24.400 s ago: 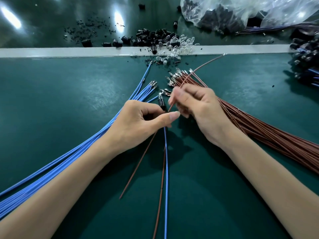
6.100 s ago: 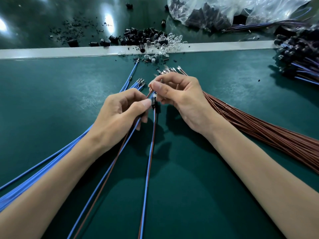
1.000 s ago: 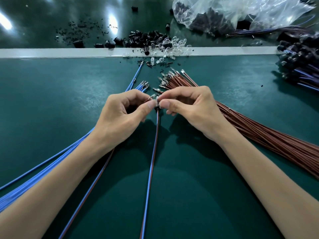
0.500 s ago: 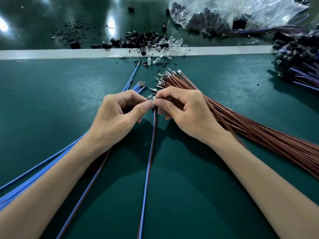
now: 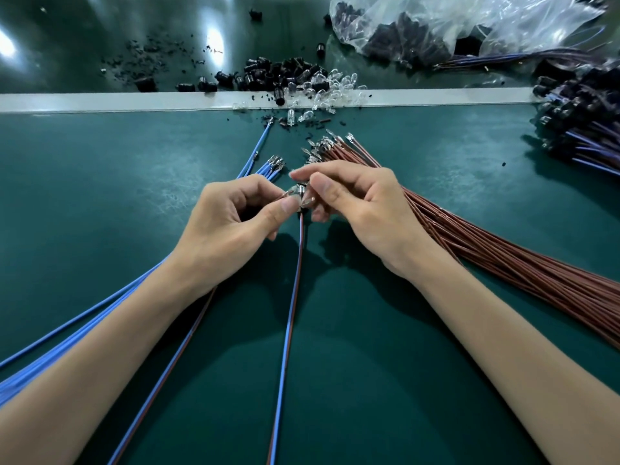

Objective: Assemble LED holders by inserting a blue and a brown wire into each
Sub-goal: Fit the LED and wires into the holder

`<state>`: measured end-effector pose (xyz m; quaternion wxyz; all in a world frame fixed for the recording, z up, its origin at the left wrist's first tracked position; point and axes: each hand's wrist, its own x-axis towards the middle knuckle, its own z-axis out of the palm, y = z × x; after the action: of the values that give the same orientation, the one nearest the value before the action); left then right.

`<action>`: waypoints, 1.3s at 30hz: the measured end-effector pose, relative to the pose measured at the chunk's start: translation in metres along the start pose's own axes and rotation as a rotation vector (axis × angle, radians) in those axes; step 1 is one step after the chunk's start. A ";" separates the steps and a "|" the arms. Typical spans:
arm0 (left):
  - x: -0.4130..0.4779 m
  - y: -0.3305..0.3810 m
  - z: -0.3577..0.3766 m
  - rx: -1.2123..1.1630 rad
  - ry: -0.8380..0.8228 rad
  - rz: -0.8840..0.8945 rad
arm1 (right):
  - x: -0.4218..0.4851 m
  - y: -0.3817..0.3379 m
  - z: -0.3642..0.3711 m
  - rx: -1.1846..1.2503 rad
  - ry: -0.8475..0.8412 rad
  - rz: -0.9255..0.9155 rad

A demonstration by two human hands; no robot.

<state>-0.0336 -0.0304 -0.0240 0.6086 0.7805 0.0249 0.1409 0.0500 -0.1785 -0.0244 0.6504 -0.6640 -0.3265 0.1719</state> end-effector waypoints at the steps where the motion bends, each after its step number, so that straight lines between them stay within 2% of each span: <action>1: 0.000 0.000 0.000 -0.004 0.003 0.000 | 0.000 0.000 0.000 0.004 -0.001 0.000; 9: 0.001 -0.003 -0.002 0.003 0.033 0.006 | 0.000 0.001 0.000 0.045 0.045 -0.015; 16: 0.000 -0.002 -0.001 0.010 0.046 0.001 | 0.000 0.001 -0.005 0.106 0.017 0.034; 25: 0.000 -0.001 -0.001 0.047 0.031 0.002 | 0.000 0.001 -0.001 0.136 0.105 0.036; 39: 0.001 -0.003 -0.002 0.013 0.037 -0.008 | 0.001 0.001 -0.003 0.063 0.034 0.022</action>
<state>-0.0329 -0.0276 -0.0259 0.6035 0.7815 0.0401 0.1527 0.0529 -0.1804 -0.0253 0.6743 -0.6496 -0.3027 0.1779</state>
